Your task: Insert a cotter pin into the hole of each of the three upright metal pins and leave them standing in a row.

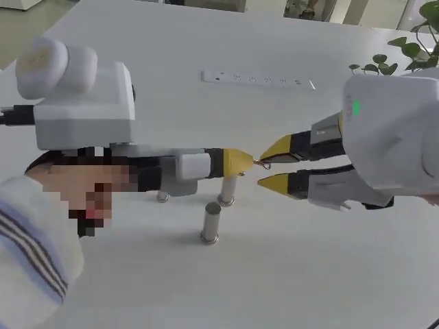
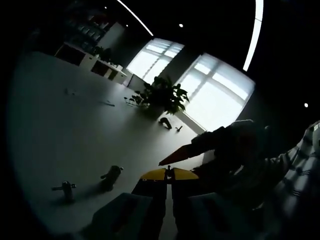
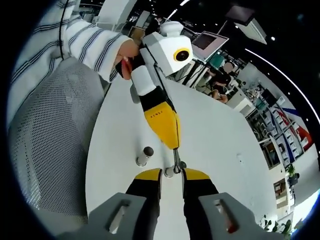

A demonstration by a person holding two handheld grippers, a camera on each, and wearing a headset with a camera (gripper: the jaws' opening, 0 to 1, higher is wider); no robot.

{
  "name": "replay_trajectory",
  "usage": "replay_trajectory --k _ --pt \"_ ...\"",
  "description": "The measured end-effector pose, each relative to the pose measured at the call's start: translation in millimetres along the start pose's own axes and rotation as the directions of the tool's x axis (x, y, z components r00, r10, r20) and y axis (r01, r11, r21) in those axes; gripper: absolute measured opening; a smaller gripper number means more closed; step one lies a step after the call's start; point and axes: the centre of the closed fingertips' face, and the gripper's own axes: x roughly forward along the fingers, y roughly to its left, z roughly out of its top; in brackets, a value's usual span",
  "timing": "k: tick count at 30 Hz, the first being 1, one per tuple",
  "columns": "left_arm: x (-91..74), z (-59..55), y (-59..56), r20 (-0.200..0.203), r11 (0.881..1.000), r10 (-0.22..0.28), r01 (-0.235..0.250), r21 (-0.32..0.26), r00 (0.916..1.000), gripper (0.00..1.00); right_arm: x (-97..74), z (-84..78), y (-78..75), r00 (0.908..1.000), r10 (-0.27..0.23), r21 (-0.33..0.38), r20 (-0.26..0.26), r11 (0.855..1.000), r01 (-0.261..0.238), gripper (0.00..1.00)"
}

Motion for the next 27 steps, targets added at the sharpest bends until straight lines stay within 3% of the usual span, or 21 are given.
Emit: replay_trajectory --k 5,9,13,20,24,27 --pt "-7.6 0.9 -4.4 -0.015 0.998 -0.016 0.017 0.066 0.9998 0.00 1.9 -1.5 6.8 0.9961 0.065 0.149 0.059 0.986 -0.074 0.09" --pt "-11.8 1.4 -11.1 -0.035 0.987 -0.036 0.041 0.158 0.9988 0.00 3.2 1.7 8.2 0.9863 0.099 0.271 0.132 0.954 -0.132 0.13" --pt "-14.0 1.8 -16.7 -0.040 0.972 -0.055 0.063 0.226 0.9977 0.00 3.1 9.0 9.1 0.9735 0.108 0.346 0.202 0.922 -0.174 0.11" --pt "-16.4 -2.2 -21.5 -0.054 0.947 -0.073 0.086 0.310 0.9959 0.00 -2.4 21.6 14.7 0.9462 0.134 0.412 0.295 0.875 -0.252 0.08" --pt "-16.6 -4.5 -24.4 -0.065 0.930 -0.083 0.101 0.354 0.9944 0.00 -5.3 26.6 17.5 0.9358 0.135 0.425 0.326 0.863 -0.273 0.03" --pt "-16.3 -6.2 -27.4 -0.073 0.920 -0.097 0.117 0.374 0.9926 0.00 -6.7 29.1 20.5 0.9342 0.139 0.424 0.329 0.862 -0.277 0.01"
